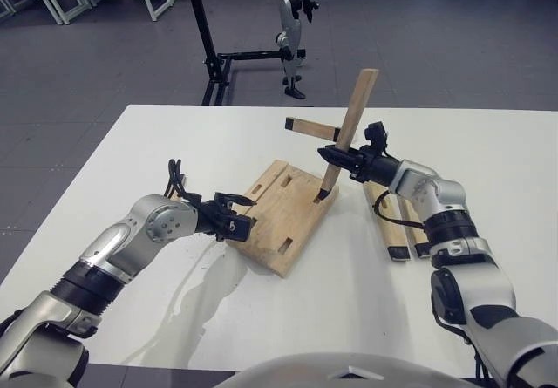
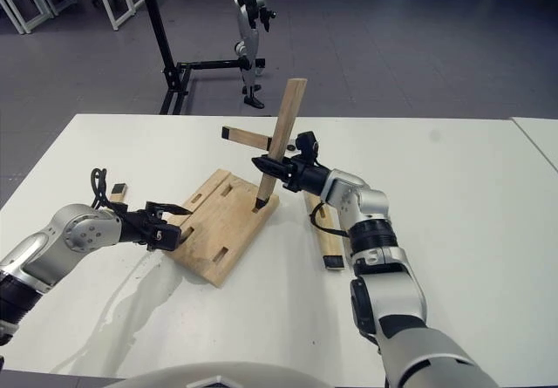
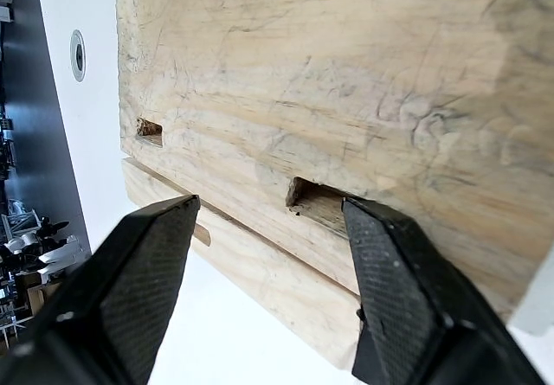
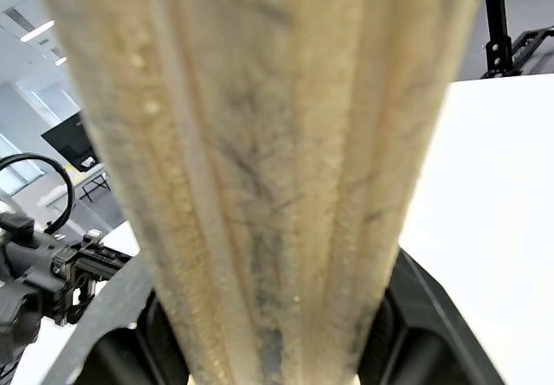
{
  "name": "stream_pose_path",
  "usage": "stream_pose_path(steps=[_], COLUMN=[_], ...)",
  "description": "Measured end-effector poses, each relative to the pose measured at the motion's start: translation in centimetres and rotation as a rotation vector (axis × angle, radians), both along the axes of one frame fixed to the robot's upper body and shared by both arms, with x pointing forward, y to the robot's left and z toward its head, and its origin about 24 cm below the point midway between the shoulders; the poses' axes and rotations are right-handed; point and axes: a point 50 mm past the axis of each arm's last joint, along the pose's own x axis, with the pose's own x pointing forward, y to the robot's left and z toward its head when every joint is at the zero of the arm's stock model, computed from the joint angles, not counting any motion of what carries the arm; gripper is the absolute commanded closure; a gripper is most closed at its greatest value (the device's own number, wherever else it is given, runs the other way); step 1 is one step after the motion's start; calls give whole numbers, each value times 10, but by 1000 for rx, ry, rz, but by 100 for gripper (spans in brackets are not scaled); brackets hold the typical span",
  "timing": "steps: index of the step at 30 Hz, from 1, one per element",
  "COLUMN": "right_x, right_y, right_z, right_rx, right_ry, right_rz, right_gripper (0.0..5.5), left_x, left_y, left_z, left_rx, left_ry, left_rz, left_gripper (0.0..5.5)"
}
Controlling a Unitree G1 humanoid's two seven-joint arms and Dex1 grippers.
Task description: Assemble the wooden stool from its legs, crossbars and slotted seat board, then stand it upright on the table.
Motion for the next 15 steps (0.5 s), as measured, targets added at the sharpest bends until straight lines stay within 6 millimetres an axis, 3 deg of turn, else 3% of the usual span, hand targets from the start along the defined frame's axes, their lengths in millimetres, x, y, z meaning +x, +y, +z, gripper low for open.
stream_pose_path(steps=[3, 6, 15], right_x=[5, 3, 2], right_y=[4, 2, 10], right_z=[2, -14, -34], right_rx=[-4, -50, -100], right_ry=[-17, 9, -70], right_rz=[13, 24, 22], right_gripper=[348, 348, 348], left_x=[1, 5, 9], left_y=[0, -1, -1], left_z=[-1, 1, -1], left_rx=[-7, -12, 0], left_ry=[-1, -10, -14], left_rz=[-6, -13, -25], left_gripper=[243, 243, 243])
